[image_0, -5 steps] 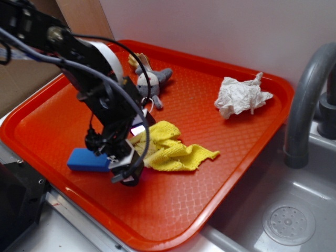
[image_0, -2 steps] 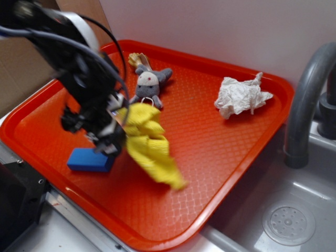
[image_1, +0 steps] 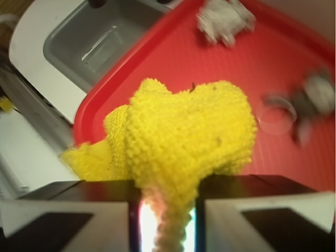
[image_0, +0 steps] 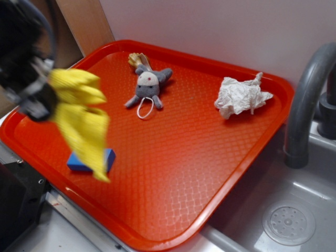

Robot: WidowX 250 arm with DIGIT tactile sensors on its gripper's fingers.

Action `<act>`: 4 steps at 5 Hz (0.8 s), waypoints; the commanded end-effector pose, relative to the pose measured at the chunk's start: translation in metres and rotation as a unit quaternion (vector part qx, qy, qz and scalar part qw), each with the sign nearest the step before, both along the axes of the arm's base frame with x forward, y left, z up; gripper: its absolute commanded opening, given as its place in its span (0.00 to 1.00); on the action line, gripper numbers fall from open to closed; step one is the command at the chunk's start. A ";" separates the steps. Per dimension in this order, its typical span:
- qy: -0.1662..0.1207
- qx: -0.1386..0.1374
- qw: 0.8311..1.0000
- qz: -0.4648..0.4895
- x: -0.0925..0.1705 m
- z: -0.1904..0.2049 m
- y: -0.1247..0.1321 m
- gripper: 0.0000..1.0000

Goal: Grab the yellow cloth.

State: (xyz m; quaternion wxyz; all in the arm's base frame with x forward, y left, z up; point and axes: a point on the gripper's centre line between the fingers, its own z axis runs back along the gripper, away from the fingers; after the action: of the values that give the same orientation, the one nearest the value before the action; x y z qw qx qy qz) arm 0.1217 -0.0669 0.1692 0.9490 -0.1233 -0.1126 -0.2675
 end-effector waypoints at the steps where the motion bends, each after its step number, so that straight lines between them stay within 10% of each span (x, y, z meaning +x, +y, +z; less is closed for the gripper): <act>1: 0.070 0.021 0.967 0.243 -0.029 0.034 0.053 0.00; 4: 0.078 0.059 0.982 0.163 0.009 0.020 0.055 0.00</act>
State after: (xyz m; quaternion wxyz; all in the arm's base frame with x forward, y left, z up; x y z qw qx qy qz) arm 0.1411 0.0080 0.1619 0.9922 -0.0734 -0.0189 -0.0989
